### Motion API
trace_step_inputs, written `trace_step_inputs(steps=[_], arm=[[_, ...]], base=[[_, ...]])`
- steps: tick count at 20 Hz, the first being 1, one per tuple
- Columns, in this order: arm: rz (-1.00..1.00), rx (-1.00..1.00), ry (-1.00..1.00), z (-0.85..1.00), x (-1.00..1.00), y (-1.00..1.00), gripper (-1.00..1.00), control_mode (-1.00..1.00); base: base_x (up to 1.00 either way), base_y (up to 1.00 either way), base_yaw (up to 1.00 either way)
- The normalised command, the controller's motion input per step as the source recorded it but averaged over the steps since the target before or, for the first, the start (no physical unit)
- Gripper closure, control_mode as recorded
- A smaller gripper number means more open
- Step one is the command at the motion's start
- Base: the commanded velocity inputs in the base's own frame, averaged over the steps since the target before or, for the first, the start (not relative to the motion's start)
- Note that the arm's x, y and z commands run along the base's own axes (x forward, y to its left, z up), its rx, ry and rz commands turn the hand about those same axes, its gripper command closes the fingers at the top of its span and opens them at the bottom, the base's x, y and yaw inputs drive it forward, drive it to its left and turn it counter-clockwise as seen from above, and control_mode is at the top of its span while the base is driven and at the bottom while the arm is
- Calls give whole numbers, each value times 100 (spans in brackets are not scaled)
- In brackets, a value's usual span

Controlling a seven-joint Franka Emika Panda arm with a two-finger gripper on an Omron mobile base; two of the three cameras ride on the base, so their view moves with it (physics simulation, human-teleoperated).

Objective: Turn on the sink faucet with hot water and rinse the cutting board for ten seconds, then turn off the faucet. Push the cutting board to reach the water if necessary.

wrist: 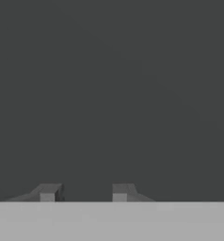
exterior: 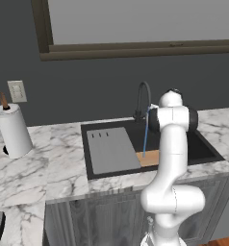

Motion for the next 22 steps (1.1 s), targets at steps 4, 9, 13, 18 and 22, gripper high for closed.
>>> trace_step_inputs(steps=[4,9,13,18,22], arm=[[0,0,5,-11,-9,-43,100,-100],[0,0,2,0,0,-6,100,-100],[0,0,2,0,0,0,100,-100],[0,0,1,0,-2,0,100,-100],[0,0,0,0,0,0,100,-100]], base=[[0,0,0],[0,0,0],[0,0,0],[0,0,0],[0,0,0]])
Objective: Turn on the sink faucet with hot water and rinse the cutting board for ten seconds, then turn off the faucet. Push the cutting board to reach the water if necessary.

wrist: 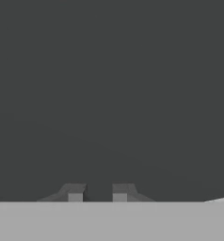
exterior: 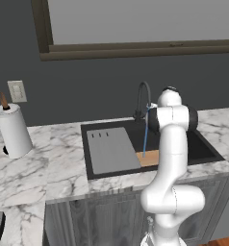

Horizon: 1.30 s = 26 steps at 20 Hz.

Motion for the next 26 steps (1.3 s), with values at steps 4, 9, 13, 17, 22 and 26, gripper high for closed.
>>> trace_step_inputs(steps=[4,9,13,17,22,26], arm=[[0,0,0,0,0,0,100,-100],[0,0,0,0,0,0,100,-100],[0,0,0,0,0,0,100,-100],[0,0,0,0,0,0,100,-100],[0,0,0,0,0,0,-100,-100],[0,0,0,0,0,0,-100,-100]], base=[[0,0,0],[0,0,0],[0,0,0],[0,0,0],[0,0,0],[0,0,0]])
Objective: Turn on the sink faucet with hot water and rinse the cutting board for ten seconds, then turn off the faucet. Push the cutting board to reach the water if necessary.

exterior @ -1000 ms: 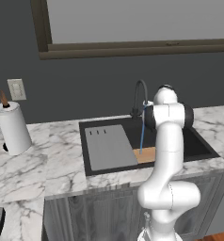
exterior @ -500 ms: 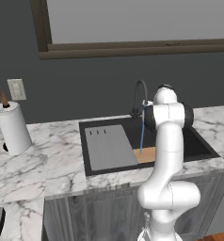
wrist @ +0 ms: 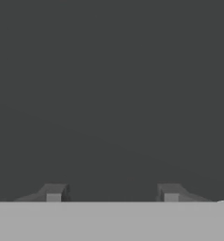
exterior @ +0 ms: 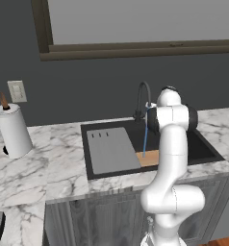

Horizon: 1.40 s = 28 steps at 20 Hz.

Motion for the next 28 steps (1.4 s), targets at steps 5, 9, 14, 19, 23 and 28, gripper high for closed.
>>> trace_step_inputs(steps=[5,9,14,19,23,28], arm=[[0,0,0,0,0,0,-100,-100],[0,0,0,0,0,0,-100,-100],[0,0,0,0,-2,-12,-100,-100],[0,0,0,7,0,-19,-100,-100],[0,0,0,14,-1,-24,-100,-100],[0,0,0,8,-19,-28,-100,-100]], base=[[0,0,0],[0,0,0],[0,0,0],[0,0,0],[0,0,0],[0,0,0]])
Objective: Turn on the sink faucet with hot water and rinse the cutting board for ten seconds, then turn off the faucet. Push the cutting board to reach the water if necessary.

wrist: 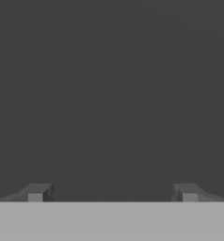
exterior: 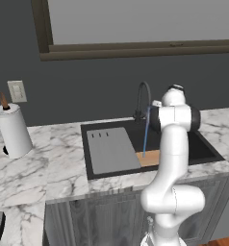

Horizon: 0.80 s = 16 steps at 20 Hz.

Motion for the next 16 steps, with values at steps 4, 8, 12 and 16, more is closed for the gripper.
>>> trace_step_inputs(steps=[4,8,12,16], arm=[[0,0,0,0,-32,-38,-100,-100],[0,0,0,-12,-25,-30,-100,-100],[1,0,-1,-40,-12,-15,-100,-100],[6,0,-9,-34,-8,-2,-100,-100]], base=[[0,0,0],[0,0,0],[0,0,0],[0,0,0]])
